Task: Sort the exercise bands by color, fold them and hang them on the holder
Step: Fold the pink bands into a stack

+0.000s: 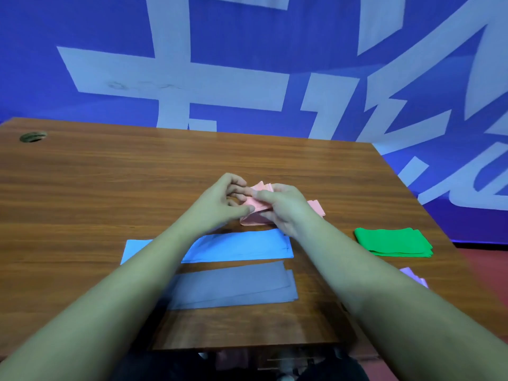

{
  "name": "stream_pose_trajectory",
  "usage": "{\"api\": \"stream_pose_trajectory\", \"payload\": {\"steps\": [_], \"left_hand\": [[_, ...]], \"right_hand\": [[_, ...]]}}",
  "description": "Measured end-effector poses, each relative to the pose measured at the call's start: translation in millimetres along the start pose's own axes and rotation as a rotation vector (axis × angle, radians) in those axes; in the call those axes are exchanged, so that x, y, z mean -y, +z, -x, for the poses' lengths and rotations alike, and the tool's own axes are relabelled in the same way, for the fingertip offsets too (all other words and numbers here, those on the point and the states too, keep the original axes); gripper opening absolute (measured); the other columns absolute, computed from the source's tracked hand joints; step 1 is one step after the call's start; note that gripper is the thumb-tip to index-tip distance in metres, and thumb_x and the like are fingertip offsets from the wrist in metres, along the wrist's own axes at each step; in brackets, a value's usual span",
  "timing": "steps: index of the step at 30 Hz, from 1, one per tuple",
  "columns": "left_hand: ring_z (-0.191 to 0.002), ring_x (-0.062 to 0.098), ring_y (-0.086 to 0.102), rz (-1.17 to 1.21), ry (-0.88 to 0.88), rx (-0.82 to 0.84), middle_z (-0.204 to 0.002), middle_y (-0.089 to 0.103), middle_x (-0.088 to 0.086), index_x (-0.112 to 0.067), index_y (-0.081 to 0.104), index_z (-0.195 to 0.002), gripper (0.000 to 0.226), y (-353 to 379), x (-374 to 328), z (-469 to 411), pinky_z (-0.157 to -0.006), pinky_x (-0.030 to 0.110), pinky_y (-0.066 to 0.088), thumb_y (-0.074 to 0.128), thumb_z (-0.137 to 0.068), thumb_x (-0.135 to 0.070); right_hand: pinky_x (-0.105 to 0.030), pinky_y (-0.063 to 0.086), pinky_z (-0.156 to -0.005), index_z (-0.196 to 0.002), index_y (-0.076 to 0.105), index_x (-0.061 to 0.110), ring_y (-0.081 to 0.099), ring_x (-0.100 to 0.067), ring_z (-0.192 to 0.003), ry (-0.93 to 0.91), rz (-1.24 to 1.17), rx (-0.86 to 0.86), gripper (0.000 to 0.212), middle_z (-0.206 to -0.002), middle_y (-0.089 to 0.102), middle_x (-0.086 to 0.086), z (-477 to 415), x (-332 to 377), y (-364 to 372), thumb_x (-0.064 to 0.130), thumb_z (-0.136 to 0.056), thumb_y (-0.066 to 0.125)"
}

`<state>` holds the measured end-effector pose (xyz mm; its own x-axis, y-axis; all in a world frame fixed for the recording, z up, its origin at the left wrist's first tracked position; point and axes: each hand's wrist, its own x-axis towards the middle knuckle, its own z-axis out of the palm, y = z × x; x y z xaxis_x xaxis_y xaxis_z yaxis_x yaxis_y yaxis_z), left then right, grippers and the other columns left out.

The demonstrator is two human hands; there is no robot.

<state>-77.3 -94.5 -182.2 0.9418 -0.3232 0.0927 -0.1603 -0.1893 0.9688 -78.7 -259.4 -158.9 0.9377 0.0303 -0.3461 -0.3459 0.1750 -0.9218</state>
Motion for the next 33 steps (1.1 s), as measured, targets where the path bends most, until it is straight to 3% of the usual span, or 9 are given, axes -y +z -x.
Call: {"api": "stream_pose_trajectory", "payload": {"steps": [3,7,12,16,18,20,25,29,33], "left_hand": [[-0.094,0.004,0.052,-0.191,0.055,-0.094,-0.114,0.059,-0.003,-0.022,0.050,-0.115,0.062,2.2,5.5,-4.7,-0.084,0.022,0.044,0.085,-0.065,-0.030],[-0.120,0.006,0.047,-0.392,0.048,0.043,-0.132,0.050,-0.010,-0.027,0.040,-0.135,0.082,14.1,6.1,-12.4,-0.100,0.025,0.038,0.086,-0.068,-0.036],[-0.092,0.011,0.064,-0.376,0.021,0.081,-0.107,0.064,-0.007,-0.031,0.047,-0.119,0.053,38.4,3.9,-29.1,-0.084,0.037,0.054,0.077,-0.075,-0.028],[-0.089,0.019,0.062,-0.358,-0.019,0.061,-0.101,0.063,-0.006,-0.030,0.046,-0.108,0.042,48.2,7.2,-39.4,-0.078,0.043,0.054,0.072,-0.074,-0.027],[-0.090,0.017,0.059,-0.362,-0.038,0.060,-0.102,0.060,-0.012,-0.029,0.045,-0.110,0.045,48.2,10.3,-41.3,-0.077,0.036,0.050,0.071,-0.074,-0.026],[-0.096,0.016,0.054,-0.449,-0.027,0.076,-0.105,0.056,-0.014,-0.031,0.043,-0.113,0.051,45.7,12.4,-41.8,-0.084,0.034,0.046,0.069,-0.070,-0.033],[-0.107,0.016,0.041,-0.751,0.076,0.156,-0.114,0.049,-0.007,-0.024,0.043,-0.121,0.054,38.4,10.5,-41.4,-0.095,0.035,0.036,0.067,-0.074,-0.033],[-0.105,0.015,0.040,-0.789,0.039,0.172,-0.110,0.048,-0.007,-0.026,0.046,-0.115,0.047,32.9,15.5,-43.1,-0.093,0.034,0.038,0.066,-0.073,-0.029],[-0.110,0.015,0.043,-0.774,0.028,0.139,-0.111,0.051,-0.008,-0.026,0.050,-0.116,0.043,31.6,19.8,-45.1,-0.098,0.036,0.037,0.066,-0.077,-0.030]], "right_hand": [[-0.036,0.062,-0.066,-0.094,0.065,0.000,0.069,-0.026,-0.073,-0.004,0.047,-0.078,0.011,-0.086,0.068,-0.019,-0.9,2.3,-7.3,-0.007,-0.085,0.065],[-0.042,0.062,-0.070,-0.104,0.065,-0.006,0.069,-0.030,-0.077,-0.028,-0.005,-0.084,0.021,-0.089,0.067,-0.022,1.8,17.1,-17.5,-0.007,-0.084,0.066],[-0.045,0.061,-0.076,-0.113,0.060,-0.011,0.069,-0.033,-0.084,-0.024,-0.153,-0.054,0.029,-0.097,0.065,-0.027,5.5,41.0,-40.3,-0.011,-0.084,0.065],[-0.042,0.061,-0.077,-0.107,0.063,-0.007,0.070,-0.031,-0.086,-0.021,-0.131,-0.149,0.024,-0.097,0.068,-0.025,4.9,48.0,-65.2,-0.009,-0.084,0.066],[-0.035,0.062,-0.063,-0.089,0.067,0.001,0.070,-0.026,-0.075,-0.032,0.044,-0.260,0.010,-0.083,0.069,-0.017,2.6,43.7,-76.1,-0.006,-0.083,0.068],[-0.031,0.059,-0.052,-0.075,0.064,0.009,0.067,-0.024,-0.066,-0.066,0.266,-0.374,0.016,-0.074,0.067,-0.012,-0.6,35.5,-84.0,-0.004,-0.081,0.070],[-0.029,0.059,-0.050,-0.080,0.065,0.004,0.067,-0.024,-0.063,-0.101,0.450,-0.437,0.010,-0.083,0.069,-0.016,-8.5,18.5,-87.7,-0.005,-0.080,0.070],[-0.039,0.061,-0.062,-0.082,0.067,0.003,0.069,-0.027,-0.059,-0.123,0.624,-0.457,0.006,-0.082,0.073,-0.017,-19.5,13.8,-87.1,0.003,-0.079,0.073],[-0.032,0.054,-0.069,-0.078,0.071,0.013,0.068,-0.028,-0.083,-0.098,0.842,-0.471,0.004,-0.087,0.073,-0.011,-28.6,8.1,-87.2,0.011,-0.075,0.073]]}}
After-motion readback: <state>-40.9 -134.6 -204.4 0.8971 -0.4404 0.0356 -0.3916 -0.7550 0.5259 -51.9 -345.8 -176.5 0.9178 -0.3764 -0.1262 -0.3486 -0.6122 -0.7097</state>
